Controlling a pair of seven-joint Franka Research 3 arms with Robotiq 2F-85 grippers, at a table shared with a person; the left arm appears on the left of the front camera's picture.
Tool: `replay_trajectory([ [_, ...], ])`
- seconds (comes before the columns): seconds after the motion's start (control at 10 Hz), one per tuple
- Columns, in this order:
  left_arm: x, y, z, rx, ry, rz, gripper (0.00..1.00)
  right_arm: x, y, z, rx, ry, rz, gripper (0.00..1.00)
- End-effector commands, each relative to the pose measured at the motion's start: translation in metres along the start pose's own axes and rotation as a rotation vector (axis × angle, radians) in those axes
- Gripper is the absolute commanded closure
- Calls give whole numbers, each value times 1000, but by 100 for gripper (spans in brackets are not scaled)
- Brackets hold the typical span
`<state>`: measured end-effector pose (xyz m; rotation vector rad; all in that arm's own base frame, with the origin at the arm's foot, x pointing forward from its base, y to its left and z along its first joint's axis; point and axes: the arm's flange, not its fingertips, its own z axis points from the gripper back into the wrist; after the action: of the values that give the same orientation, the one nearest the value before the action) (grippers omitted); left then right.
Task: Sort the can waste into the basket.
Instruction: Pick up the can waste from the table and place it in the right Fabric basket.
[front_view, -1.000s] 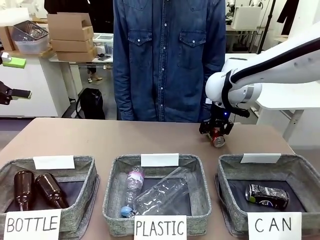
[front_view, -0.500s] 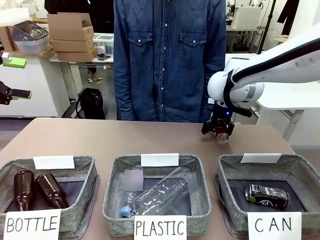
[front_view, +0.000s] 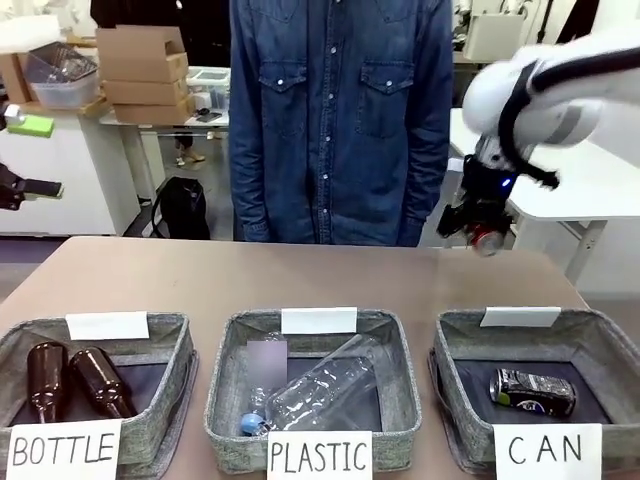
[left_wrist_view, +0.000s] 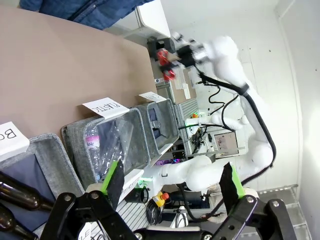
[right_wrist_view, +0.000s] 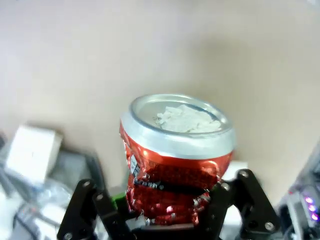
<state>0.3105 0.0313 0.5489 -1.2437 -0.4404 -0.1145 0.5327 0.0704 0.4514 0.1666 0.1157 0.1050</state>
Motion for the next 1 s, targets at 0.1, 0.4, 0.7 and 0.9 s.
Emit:
replay_trajectory([
  [0.1,-2,0,4,-2,10,-16,0,-136,-14,51,65,100,120,100],
  [0.4,-2,0,4,-2,10,-16,0,-214,-20,39,60,43,168,100],
  [0.7,-2,0,4,-2,10,-16,0,-219,-24,31,60,31,256,100],
  [0.9,-2,0,4,-2,10,-16,0,-215,-25,32,60,34,255,100],
])
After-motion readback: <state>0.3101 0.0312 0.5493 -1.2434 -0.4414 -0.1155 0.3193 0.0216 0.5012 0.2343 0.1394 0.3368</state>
